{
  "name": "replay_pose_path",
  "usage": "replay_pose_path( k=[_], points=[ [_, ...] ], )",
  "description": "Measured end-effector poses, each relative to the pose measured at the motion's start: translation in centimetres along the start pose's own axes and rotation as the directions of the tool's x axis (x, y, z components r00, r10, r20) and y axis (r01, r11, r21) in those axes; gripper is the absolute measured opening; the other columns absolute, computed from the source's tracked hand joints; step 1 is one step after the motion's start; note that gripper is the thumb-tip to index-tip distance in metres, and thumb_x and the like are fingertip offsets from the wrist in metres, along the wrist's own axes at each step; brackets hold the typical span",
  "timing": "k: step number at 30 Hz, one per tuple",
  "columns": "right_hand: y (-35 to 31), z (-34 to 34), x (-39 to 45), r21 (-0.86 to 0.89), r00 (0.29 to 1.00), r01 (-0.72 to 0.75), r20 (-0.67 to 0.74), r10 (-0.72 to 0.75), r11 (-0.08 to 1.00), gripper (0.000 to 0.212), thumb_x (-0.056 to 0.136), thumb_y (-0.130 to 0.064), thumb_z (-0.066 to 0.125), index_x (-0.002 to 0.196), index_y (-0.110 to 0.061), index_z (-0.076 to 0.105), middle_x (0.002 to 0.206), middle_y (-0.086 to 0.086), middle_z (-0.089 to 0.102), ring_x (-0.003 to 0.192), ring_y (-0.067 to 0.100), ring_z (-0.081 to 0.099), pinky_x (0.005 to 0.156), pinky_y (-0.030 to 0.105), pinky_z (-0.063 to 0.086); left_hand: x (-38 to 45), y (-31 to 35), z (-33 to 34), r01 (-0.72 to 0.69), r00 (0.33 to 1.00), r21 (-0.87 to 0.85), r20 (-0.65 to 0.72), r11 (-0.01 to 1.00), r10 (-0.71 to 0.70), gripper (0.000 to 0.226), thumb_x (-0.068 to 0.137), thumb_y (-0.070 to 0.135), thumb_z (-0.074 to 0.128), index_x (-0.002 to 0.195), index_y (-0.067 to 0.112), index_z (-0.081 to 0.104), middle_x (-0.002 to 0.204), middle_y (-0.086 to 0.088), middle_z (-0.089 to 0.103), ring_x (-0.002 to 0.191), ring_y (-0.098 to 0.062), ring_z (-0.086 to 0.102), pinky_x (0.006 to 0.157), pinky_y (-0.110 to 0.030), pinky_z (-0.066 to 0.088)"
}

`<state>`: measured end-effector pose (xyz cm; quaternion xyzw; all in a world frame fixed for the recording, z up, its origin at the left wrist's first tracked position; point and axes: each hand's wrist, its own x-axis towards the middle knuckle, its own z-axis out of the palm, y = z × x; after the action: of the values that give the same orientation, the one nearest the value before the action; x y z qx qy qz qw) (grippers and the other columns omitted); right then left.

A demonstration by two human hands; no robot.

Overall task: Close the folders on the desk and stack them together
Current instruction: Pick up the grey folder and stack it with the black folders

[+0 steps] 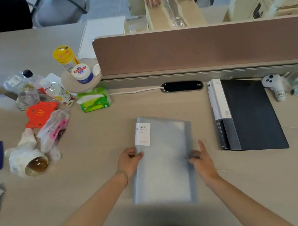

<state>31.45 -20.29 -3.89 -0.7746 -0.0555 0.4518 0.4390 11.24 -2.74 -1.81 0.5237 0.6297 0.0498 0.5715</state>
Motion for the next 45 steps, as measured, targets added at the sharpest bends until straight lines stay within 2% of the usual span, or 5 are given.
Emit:
replay_pose_path(
  k=[8,12,26,36,45],
  points=[
    [0.8,-1.0,1.1,0.185,0.997,-0.071,0.010,0.070,0.980,0.066,0.093,-0.004,0.051,0.154,-0.023,0.032,0.117,0.010,0.069,0.106,0.028,0.065,0.106,0.044,0.046,-2.8,2.7,0.3,-0.164,0.983,-0.081,0.071,0.983,0.170,0.016,0.091,0.013,0.066,0.103,0.022,0.060,0.089,-0.010,0.074,0.081,-0.025,0.065,0.079,-0.038,0.051],
    [0.2,-2.4,0.2,0.263,1.000,-0.029,-0.002,0.031,0.964,0.042,0.100,-0.013,0.048,0.142,-0.021,0.050,0.110,0.008,0.069,0.090,0.022,0.061,0.082,0.033,0.049,-3.4,4.0,1.1,-0.203,0.978,-0.125,0.033,0.971,0.208,0.016,0.099,0.008,0.055,0.104,0.023,0.057,0.078,0.000,0.068,0.066,-0.012,0.061,0.063,-0.023,0.049],
    [-5.1,-17.7,-0.8,-0.097,0.920,0.291,-0.244,-0.306,0.952,0.063,0.086,-0.012,0.062,0.141,-0.040,0.049,0.119,-0.018,0.070,0.106,0.006,0.066,0.094,0.033,0.053,-4.4,12.0,15.8,-0.164,0.975,-0.290,0.096,0.943,0.199,0.010,0.099,0.012,0.056,0.100,0.022,0.058,0.099,-0.015,0.070,0.085,-0.029,0.065,0.077,-0.048,0.055],
    [-3.9,-28.1,8.9,-0.293,0.907,0.093,-0.369,-0.203,0.951,0.083,0.060,-0.047,0.071,0.136,-0.023,0.052,0.107,0.004,0.067,0.097,0.027,0.067,0.078,0.039,0.056,-1.6,15.7,27.6,-0.188,0.970,0.075,0.172,0.979,0.173,0.015,0.086,0.018,0.075,0.095,0.018,0.063,0.096,-0.010,0.075,0.082,-0.024,0.070,0.081,-0.041,0.058],
    [-4.9,-30.2,13.9,-0.362,0.922,0.050,-0.341,-0.183,0.931,0.058,0.070,-0.018,0.072,0.126,-0.019,0.056,0.096,0.009,0.056,0.074,0.023,0.052,0.063,0.031,0.039,-0.2,17.5,32.2,-0.277,0.959,0.302,0.030,0.912,0.281,0.005,0.086,0.020,0.069,0.089,0.017,0.069,0.084,0.001,0.073,0.081,-0.021,0.069,0.075,-0.030,0.052]
  ],
)
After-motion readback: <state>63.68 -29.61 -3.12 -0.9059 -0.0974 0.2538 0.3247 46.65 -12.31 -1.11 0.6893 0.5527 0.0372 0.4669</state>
